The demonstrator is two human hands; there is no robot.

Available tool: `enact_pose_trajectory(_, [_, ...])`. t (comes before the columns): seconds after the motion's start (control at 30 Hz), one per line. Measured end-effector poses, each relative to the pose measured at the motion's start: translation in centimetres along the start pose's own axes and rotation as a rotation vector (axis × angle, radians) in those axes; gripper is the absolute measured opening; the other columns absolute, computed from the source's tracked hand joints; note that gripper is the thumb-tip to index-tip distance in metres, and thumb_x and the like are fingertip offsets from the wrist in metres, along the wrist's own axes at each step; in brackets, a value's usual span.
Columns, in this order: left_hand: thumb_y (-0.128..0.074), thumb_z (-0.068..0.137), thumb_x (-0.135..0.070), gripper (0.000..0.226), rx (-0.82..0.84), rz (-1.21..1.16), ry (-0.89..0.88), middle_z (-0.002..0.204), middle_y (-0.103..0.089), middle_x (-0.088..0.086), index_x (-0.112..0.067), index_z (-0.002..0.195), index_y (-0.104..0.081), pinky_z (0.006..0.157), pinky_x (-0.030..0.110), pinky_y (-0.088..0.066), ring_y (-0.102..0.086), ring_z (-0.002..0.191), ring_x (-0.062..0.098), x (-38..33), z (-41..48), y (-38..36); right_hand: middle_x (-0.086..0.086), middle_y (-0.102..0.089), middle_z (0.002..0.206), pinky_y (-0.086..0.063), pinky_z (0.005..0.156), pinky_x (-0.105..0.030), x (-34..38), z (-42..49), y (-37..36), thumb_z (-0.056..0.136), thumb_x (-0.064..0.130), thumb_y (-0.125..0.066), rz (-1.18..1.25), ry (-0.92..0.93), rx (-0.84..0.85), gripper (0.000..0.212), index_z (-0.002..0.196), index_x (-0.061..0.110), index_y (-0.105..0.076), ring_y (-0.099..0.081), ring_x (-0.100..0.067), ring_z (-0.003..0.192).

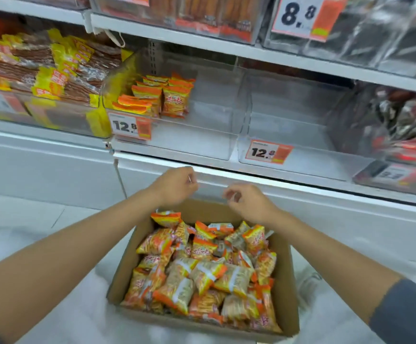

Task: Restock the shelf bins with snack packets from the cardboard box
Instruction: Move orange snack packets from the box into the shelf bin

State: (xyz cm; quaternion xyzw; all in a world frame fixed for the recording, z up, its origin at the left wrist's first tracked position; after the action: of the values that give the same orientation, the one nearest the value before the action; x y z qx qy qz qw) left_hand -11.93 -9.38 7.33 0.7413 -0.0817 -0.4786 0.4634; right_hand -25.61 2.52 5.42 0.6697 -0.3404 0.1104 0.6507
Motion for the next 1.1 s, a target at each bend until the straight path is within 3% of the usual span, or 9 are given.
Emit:
enact_pose_trajectory(0.1, [-0.06,0.094,-0.027,0.011,0.089,-0.033,0.038,0.088,-0.061,-0.002,-0.017,0.092,-0.06,0.077,0.034,-0.051,-0.061,0.087,0.02,2.1,-1.0,-4.8,0.001,-0.062,0.121,-0.042,0.093,-0.019,-5.6,-2.5,-1.4,0.092,0.005,-0.054,-0.021,-0.122,0.056,0.031,0.118,0.016,-0.066,-0.057,-0.013,0.112])
enact_pose_trajectory(0.2, [-0.058,0.095,-0.03,0.013,0.144,-0.071,0.095,0.095,-0.061,-0.005,-0.018,0.099,-0.062,0.071,0.024,-0.048,-0.061,0.087,0.013,3.8,-1.4,-7.8,-0.005,-0.055,0.137,-0.034,0.095,-0.011,-9.4,-3.8,-1.8,0.091,-0.002,-0.051,-0.036,-0.164,0.107,0.041,0.13,0.011,-0.059,-0.049,-0.016,0.128])
enact_pose_trajectory(0.27, [-0.057,0.096,-0.03,0.015,0.18,-0.081,0.11,0.099,-0.061,-0.006,-0.019,0.105,-0.062,0.07,0.021,-0.048,-0.06,0.09,0.01,3.9,-1.3,-9.1,-0.003,-0.047,0.145,-0.031,0.107,-0.021,-11.7,-4.2,-3.2,0.092,0.003,-0.053,-0.119,-0.17,0.183,0.051,0.141,0.016,-0.049,-0.038,-0.018,0.137])
enact_pose_trajectory(0.43, [-0.057,0.096,-0.031,0.017,0.236,-0.167,0.117,0.104,-0.061,-0.006,-0.025,0.111,-0.061,0.075,0.029,-0.053,-0.063,0.093,0.015,2.5,-0.8,-11.0,0.0,-0.052,0.124,-0.023,0.103,-0.037,-13.0,-3.3,-5.3,0.092,0.034,-0.062,-0.564,-0.061,0.217,0.041,0.131,0.024,-0.059,-0.036,-0.022,0.124])
enact_pose_trajectory(0.53, [-0.061,0.095,-0.029,0.027,0.239,-0.207,0.102,0.123,-0.058,-0.01,-0.026,0.121,-0.057,0.081,0.022,-0.048,-0.057,0.108,0.008,1.8,-1.2,-11.6,0.001,-0.054,0.119,-0.028,0.102,-0.035,-10.4,-2.8,-4.7,0.091,0.043,-0.062,-0.413,-0.003,0.127,0.039,0.125,0.023,-0.063,-0.042,-0.019,0.119])
enact_pose_trajectory(0.63, [-0.072,0.085,-0.037,0.072,0.295,-0.283,0.074,0.138,-0.034,-0.022,-0.031,0.146,-0.035,0.098,0.022,-0.036,-0.034,0.127,0.0,0.7,-2.1,-12.0,0.002,-0.061,0.109,-0.046,0.088,-0.028,-6.3,-3.0,-4.3,0.091,0.034,-0.066,0.013,0.012,0.061,0.034,0.121,0.017,-0.067,-0.057,-0.014,0.1])
enact_pose_trajectory(0.77, [-0.073,0.085,-0.03,0.075,0.289,-0.443,0.208,0.146,-0.044,0.004,-0.021,0.148,-0.033,0.088,0.022,-0.046,-0.041,0.136,0.019,2.2,-3.0,-11.9,0.009,-0.061,0.109,-0.052,0.085,-0.028,-3.8,-3.8,-5.6,0.089,0.036,-0.068,0.244,-0.03,0.077,0.04,0.125,0.02,-0.063,-0.06,-0.008,0.097])
enact_pose_trajectory(0.93, [-0.07,0.088,-0.026,0.07,0.066,-0.383,0.303,0.147,-0.044,0.008,-0.013,0.147,-0.036,0.095,0.026,-0.037,-0.042,0.134,0.02,5.8,-3.3,-8.9,0.012,-0.051,0.139,-0.045,0.1,-0.027,-5.3,-5.2,-9.3,0.083,0.029,-0.076,0.214,-0.106,0.364,0.075,0.147,0.03,-0.037,-0.048,-0.007,0.126])
enact_pose_trajectory(1.1, [-0.073,0.086,-0.021,0.067,0.009,-0.425,0.333,0.144,-0.047,0.008,-0.014,0.144,-0.041,0.097,0.03,-0.041,-0.044,0.132,0.022,6.9,-3.8,-8.2,0.011,-0.042,0.15,-0.041,0.108,-0.035,-5.6,-6.6,-14.0,0.082,0.024,-0.078,0.123,-0.051,0.678,0.068,0.142,0.037,-0.047,-0.046,-0.012,0.133])
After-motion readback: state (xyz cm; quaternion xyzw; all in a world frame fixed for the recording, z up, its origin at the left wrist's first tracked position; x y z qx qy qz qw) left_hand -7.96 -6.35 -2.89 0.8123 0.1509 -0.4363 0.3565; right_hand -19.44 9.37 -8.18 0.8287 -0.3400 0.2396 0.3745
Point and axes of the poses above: each hand's wrist, its own z-axis towards the middle knuckle, its own y-axis out of the back of the hand, x = y × z, the point moved 8 cm from there along z, towards the middle knuckle
